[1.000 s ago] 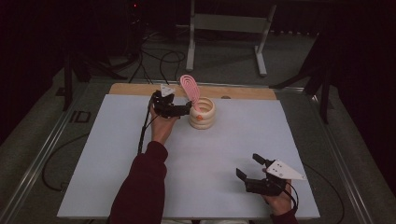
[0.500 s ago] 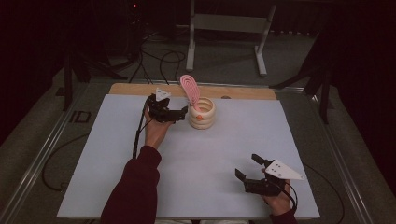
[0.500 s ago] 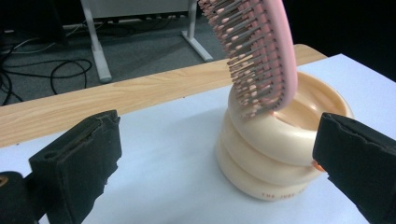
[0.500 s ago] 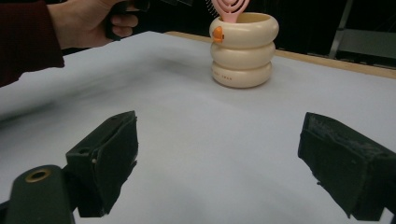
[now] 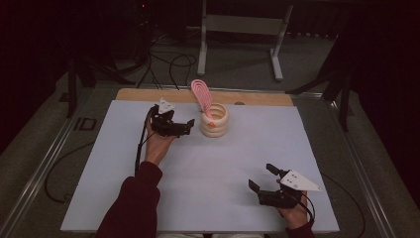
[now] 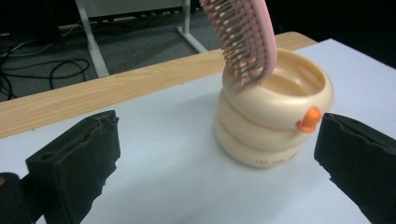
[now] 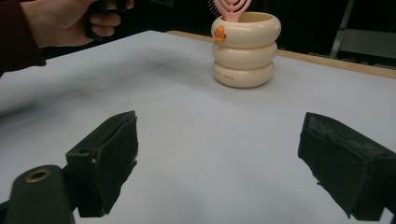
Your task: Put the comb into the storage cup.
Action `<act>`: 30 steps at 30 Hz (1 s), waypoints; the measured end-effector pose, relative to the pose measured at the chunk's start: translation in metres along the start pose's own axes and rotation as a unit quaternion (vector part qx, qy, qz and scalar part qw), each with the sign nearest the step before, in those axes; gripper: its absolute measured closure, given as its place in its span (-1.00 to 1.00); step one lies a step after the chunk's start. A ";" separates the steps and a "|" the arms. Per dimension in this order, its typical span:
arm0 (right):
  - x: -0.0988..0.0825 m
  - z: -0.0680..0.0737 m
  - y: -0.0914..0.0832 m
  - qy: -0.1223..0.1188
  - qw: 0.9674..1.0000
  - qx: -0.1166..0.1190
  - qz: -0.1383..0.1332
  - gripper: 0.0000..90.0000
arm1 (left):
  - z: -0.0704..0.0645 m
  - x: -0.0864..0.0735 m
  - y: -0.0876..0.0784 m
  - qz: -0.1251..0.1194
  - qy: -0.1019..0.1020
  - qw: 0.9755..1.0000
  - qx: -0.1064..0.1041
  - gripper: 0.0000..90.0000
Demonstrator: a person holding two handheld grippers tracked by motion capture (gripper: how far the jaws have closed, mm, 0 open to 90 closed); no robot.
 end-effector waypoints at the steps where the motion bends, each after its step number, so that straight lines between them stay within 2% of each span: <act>1: 0.000 0.000 0.000 0.000 1.000 0.000 0.000 -0.73 | 0.000 -0.001 -0.002 0.001 0.002 1.000 -0.001 -0.98; 5: 0.000 0.001 0.001 -0.001 1.000 0.001 0.001 -0.73 | -0.002 -0.005 -0.009 0.003 0.007 1.000 -0.006 -0.99; 11: 0.000 0.002 0.001 -0.001 1.000 0.001 0.002 -0.73 | -0.005 -0.018 -0.028 0.001 0.013 1.000 -0.008 -0.99; 19: 0.000 0.002 0.002 -0.003 1.000 0.000 0.002 -0.73 | -0.010 -0.039 -0.047 0.012 0.028 0.999 -0.015 -1.00; 24: -0.001 0.002 0.002 -0.004 1.000 -0.001 0.002 -0.73 | -0.009 -0.048 -0.061 0.000 0.026 1.000 -0.012 -1.00; 30: -0.001 0.001 0.002 -0.005 1.000 -0.002 0.002 -0.73 | -0.010 -0.057 -0.078 -0.006 0.039 0.999 -0.005 -1.00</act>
Point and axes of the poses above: each handheld gripper's, and its own axes: y roughly forward along the jaws, x roughly out of its top, z roughly to its left, the point moved 10 cm from there along y, roughly forward along the jaws, and after that the axes turned 11 degrees about -x, right-handed, at the moved point
